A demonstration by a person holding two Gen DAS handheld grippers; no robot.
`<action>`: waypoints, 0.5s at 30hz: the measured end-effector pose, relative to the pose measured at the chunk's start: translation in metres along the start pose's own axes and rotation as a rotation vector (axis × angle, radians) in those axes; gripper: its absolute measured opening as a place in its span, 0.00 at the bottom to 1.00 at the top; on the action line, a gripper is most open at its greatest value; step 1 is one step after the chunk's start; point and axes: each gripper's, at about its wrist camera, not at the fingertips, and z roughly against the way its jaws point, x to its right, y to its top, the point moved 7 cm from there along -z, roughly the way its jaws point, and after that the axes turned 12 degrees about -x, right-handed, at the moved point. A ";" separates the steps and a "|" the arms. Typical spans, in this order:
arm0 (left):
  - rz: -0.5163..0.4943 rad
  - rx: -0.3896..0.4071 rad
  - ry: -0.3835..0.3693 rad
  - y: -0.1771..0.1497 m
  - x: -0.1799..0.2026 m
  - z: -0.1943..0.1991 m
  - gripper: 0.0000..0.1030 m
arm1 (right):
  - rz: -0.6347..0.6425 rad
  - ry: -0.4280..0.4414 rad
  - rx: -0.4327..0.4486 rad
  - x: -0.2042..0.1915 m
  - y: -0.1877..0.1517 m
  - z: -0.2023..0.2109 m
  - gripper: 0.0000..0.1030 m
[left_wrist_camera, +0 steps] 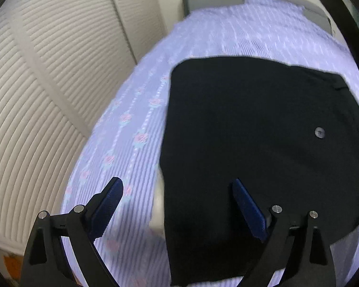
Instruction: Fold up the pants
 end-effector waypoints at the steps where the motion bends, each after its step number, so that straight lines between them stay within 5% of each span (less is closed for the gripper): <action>1: 0.017 0.021 0.008 -0.006 -0.001 0.007 0.91 | 0.002 -0.007 0.003 0.005 -0.004 0.003 0.51; 8: 0.019 0.168 0.097 -0.063 0.028 0.070 0.92 | 0.074 -0.053 0.030 0.033 -0.033 0.048 0.55; 10: -0.008 0.202 0.092 -0.077 0.043 0.090 0.99 | 0.126 -0.068 0.072 0.037 -0.036 0.076 0.56; 13: -0.066 0.239 0.086 -0.090 0.071 0.118 1.00 | 0.173 -0.133 0.152 0.047 -0.041 0.126 0.84; 15: -0.101 0.249 0.092 -0.098 0.092 0.137 1.00 | 0.204 -0.173 0.176 0.055 -0.045 0.157 0.85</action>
